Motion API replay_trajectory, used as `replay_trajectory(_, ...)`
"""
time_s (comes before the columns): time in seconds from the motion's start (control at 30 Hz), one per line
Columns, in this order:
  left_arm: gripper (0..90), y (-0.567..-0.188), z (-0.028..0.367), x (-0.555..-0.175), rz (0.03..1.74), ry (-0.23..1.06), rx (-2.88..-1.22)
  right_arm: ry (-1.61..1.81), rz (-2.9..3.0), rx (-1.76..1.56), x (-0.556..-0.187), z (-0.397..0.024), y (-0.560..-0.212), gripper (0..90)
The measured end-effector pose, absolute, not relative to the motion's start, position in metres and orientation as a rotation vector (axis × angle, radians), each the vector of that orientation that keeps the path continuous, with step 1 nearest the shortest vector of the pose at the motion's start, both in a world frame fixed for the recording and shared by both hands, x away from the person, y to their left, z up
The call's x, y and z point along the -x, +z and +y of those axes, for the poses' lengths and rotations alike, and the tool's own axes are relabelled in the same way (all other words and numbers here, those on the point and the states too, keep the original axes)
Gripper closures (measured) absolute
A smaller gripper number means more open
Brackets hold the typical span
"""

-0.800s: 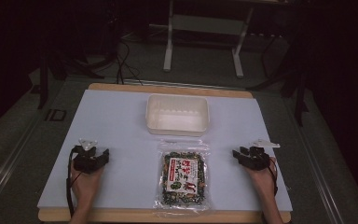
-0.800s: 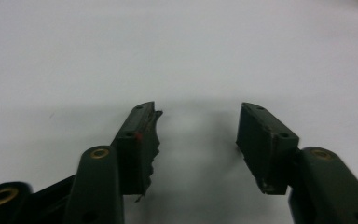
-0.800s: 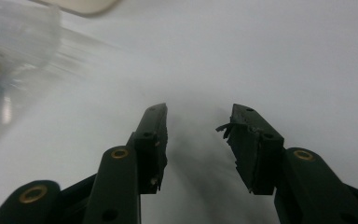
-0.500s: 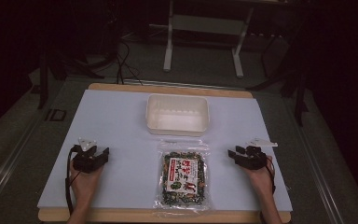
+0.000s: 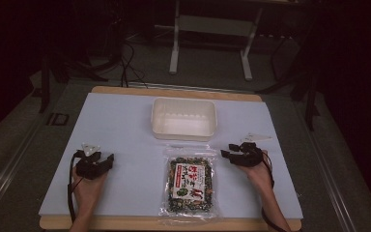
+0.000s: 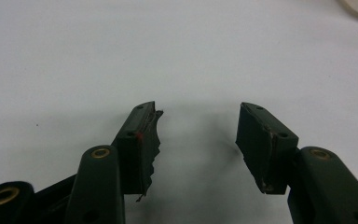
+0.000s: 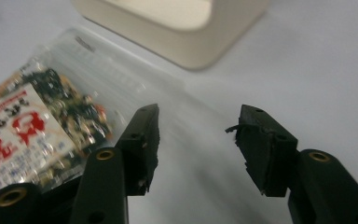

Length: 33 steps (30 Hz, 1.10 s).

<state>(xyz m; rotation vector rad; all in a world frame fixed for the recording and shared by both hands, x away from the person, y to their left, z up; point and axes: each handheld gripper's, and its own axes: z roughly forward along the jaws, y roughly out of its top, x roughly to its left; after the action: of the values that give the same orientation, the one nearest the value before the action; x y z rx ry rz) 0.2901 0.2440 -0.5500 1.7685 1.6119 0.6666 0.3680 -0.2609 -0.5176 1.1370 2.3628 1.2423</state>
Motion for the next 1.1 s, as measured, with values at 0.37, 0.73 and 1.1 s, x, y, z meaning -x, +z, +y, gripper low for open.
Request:
replay_trajectory(0.37, 46.1, -0.550, 0.243, -0.290, 1.607, 0.669, -1.783, 1.257, 2.471, -1.081, -0.395, -0.228, -0.517, 45.3)
replay_trajectory(0.73, 45.6, -0.550, 0.243, -0.290, 1.603, 0.667, -1.787, 1.289, 2.568, -1.021, -0.400, -0.210, -0.529, 54.2)
replay_trajectory(1.1, 45.4, -0.550, 0.242, -0.290, 1.607, 0.674, -1.795, 1.274, 2.703, -0.840, -0.391, -0.212, -0.511, 59.6)
